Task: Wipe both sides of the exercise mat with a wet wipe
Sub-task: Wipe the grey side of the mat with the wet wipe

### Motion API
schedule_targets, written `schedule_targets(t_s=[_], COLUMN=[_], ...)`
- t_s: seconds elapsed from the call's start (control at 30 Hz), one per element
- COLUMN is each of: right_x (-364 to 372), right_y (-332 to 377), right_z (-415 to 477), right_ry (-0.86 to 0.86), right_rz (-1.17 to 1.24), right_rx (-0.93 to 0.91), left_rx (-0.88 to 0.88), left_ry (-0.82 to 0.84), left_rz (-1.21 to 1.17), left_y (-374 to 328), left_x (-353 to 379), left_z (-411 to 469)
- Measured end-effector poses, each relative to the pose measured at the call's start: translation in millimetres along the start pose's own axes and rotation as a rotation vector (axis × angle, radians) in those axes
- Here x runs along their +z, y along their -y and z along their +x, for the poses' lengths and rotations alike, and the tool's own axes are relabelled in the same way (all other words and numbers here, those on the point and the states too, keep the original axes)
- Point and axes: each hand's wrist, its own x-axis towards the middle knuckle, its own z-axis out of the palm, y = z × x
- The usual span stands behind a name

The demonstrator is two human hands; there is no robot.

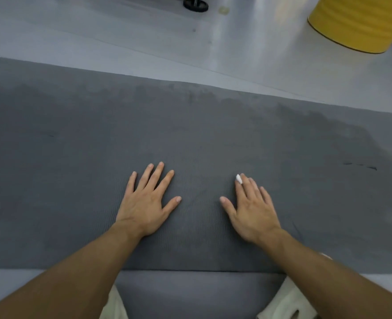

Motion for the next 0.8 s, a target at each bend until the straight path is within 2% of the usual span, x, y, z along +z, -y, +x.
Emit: schedule_targets(t_s=[0.1,0.17,0.33,0.4,0.5,0.57,0.67,0.8], right_x=[-7,-8,2,10,13,6,-5,-10], right_y=[-12,4,55,62,53,39,12,10], right_z=[0,-11,-61,-72,-70,-62,-50,-49], right_ry=[0.047,0.071,0.111,0.107,0.050,0.042,0.144,0.196], right_rz=[0.031,0.063,0.086,0.029,-0.054,-0.058,-0.035,0.031], right_rx=[0.003,-0.122,-0.570,-0.625,-0.530,-0.336,-0.025,0.068], left_rx=[0.004,0.002,-0.009,-0.009,-0.005,-0.003,-0.002,-0.027], left_ry=[-0.001,-0.017,-0.022,-0.019,-0.015,-0.004,0.015,0.063], left_rz=[0.027,0.033,0.051,0.045,0.027,0.021,0.014,0.015], left_y=[0,-1,-2,-1,-1,-2,-2,-6], left_x=[1,2,4,4,4,3,1,-1], left_z=[0,1,0,0,0,0,0,-1])
